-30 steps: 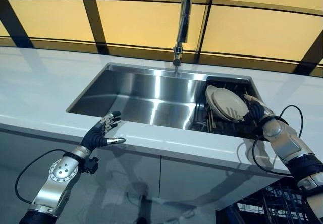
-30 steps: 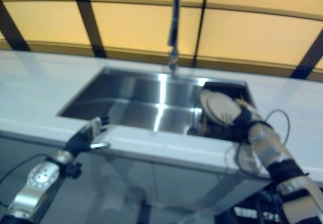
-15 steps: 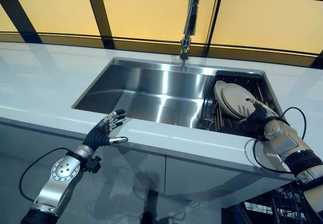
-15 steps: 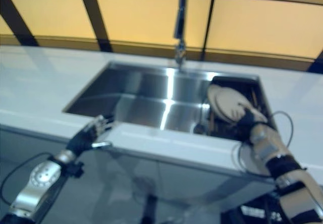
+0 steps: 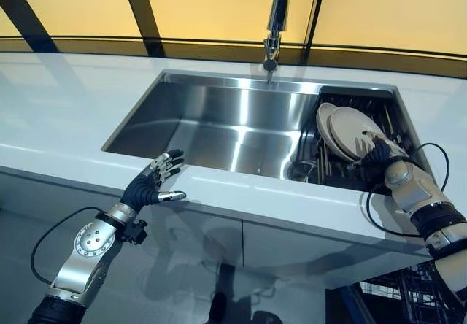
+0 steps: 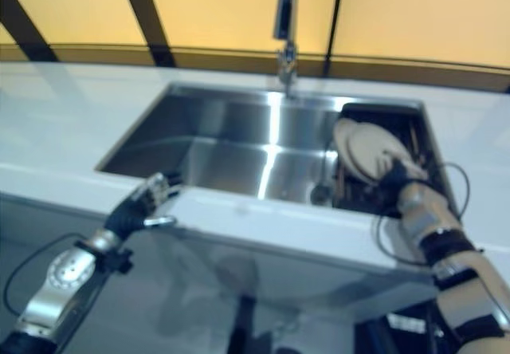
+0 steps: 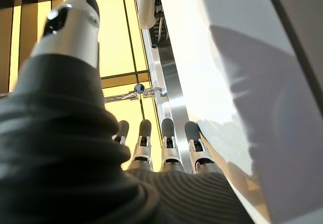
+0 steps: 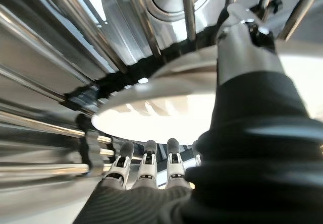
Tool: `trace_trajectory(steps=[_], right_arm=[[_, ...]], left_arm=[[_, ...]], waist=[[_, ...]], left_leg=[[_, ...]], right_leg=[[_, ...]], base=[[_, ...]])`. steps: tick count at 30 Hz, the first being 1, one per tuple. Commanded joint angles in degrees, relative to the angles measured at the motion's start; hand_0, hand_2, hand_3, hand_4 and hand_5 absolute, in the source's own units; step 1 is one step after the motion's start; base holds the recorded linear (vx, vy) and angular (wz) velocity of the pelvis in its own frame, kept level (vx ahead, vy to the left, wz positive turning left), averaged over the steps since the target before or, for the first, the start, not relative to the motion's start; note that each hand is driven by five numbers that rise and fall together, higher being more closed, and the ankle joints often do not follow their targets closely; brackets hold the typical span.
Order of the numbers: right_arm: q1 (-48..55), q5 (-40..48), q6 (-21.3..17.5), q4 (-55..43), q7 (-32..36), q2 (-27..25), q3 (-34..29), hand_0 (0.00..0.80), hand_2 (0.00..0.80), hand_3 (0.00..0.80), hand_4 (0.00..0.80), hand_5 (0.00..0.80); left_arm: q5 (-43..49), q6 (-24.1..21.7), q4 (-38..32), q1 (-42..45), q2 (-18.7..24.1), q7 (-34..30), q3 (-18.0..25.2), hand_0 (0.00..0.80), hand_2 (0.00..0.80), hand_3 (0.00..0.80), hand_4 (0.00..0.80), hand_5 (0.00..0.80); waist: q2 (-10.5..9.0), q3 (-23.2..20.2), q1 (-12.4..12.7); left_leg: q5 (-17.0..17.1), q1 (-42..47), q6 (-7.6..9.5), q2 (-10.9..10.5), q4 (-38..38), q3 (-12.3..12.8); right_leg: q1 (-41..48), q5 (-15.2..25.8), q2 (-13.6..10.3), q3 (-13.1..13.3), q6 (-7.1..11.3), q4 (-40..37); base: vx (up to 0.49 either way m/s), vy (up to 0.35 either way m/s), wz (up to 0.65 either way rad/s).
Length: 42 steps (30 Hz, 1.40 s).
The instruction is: Take plates into dishwasher
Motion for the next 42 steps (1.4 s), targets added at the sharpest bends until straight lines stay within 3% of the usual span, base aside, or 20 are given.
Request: trace_trajectory(steps=[1, 8, 9, 10, 11, 12, 25, 42], right_arm=[[-6.3, -0.1, -1.3, 1.1, -2.0, -2.2, 6.3, 0.0, 0.0, 0.0, 0.0, 0.0], [-6.7, -1.5, -2.1, 3.5, -1.0, -2.4, 7.1, 0.0, 0.0, 0.0, 0.0, 0.0], [-6.7, -2.1, -2.3, 3.6, -1.1, -2.4, 7.3, 0.135, 0.135, 0.135, 0.135, 0.135], [-7.0, -3.0, -2.2, 3.9, -1.4, -2.3, 7.6, 0.326, 0.326, 0.326, 0.326, 0.326], [-7.2, -4.4, -2.8, 4.3, -1.7, -2.6, 8.1, 0.74, 0.74, 0.74, 0.74, 0.74], [-7.3, -4.6, -2.8, 4.3, -1.7, -2.6, 8.3, 0.8, 0.8, 0.8, 0.8, 0.8], [-7.6, -8.8, -2.7, 1.4, -1.9, -4.6, 10.6, 0.8, 0.8, 0.8, 0.8, 0.8], [-3.3, -7.8, -2.8, -7.1, 0.5, -7.9, 6.4, 0.8, 0.8, 0.8, 0.8, 0.8]], left_arm=[[-3.1, -3.8, -4.6, -6.1, 2.3, -0.8, -2.4, 0.0, 0.0, 0.0, 0.0, 0.0], [-3.4, -3.8, -5.5, -6.2, 2.5, -1.2, -2.4, 0.0, 0.0, 0.0, 0.0, 0.0], [-3.5, -3.9, -5.3, -6.3, 2.5, -1.4, -2.4, 0.0, 0.0, 0.0, 0.0, 0.0], [-3.5, -3.9, -5.4, -6.4, 2.4, -1.5, -2.5, 0.0, 0.0, 0.0, 0.0, 0.0], [-3.4, -4.0, -5.4, -6.5, 2.4, -1.3, -2.8, 0.0, 0.0, 0.0, 0.0, 0.0], [-3.5, -4.0, -5.4, -6.5, 2.4, -1.3, -2.8, 0.0, 0.0, 0.0, 0.0, 0.0], [-4.1, -4.4, -5.0, -5.3, 2.6, -1.8, -2.7, 0.0, 0.0, 0.0, 0.0, 0.0], [-4.3, -1.6, -4.6, -1.8, 1.6, -3.5, -1.6, 0.0, 0.0, 0.0, 0.0, 0.0]], waist=[[-1.09, 2.1, 1.0], [-1.07, 2.2, 1.1], [-1.07, 2.2, 1.1], [-1.02, 2.2, 1.1], [-1.02, 2.2, 1.0], [-1.01, 2.3, 1.0], [-1.7, 1.2, 0.4], [-4.45, -4.4, -0.8]], left_leg=[[-2.1, 1.3, -0.06, 1.2, -0.2, 0.9], [-2.3, 1.6, 0.05, 1.0, -0.2, 0.8], [-2.3, 1.6, 0.08, 1.0, -0.2, 0.9], [-2.3, 1.6, 0.09, 1.0, -0.2, 0.9], [-2.3, 1.7, 0.09, 1.0, -0.2, 1.0], [-2.4, 1.7, 0.1, 1.0, -0.2, 1.0], [-2.6, 3.0, 0.01, 1.3, -0.2, 1.5], [-4.0, 7.3, -0.32, 2.4, -0.2, 3.1]], right_leg=[[-3.0, 4.1, -4.3, 0.6, 0.26, 0.6], [-3.1, 4.3, -4.5, 0.3, 0.36, 0.8], [-3.1, 4.3, -4.5, 0.3, 0.37, 0.7], [-3.2, 4.3, -4.5, 0.3, 0.37, 0.7], [-3.2, 4.4, -4.5, 0.4, 0.38, 0.8], [-3.2, 4.4, -4.5, 0.4, 0.38, 0.8], [-2.4, 4.3, -4.2, 0.8, 0.36, 0.5], [1.5, 3.6, -3.6, 1.5, 0.66, -0.1]], base=[[0.0, 0.0, 0.0], [0.0, -0.002, 0.0], [0.0, 0.0, 0.0], [0.0, 0.0, 0.0], [0.0, 0.0, 0.0], [0.0, 0.0, 0.0], [0.006, 0.003, 0.02], [0.057, 0.022, -0.01]])
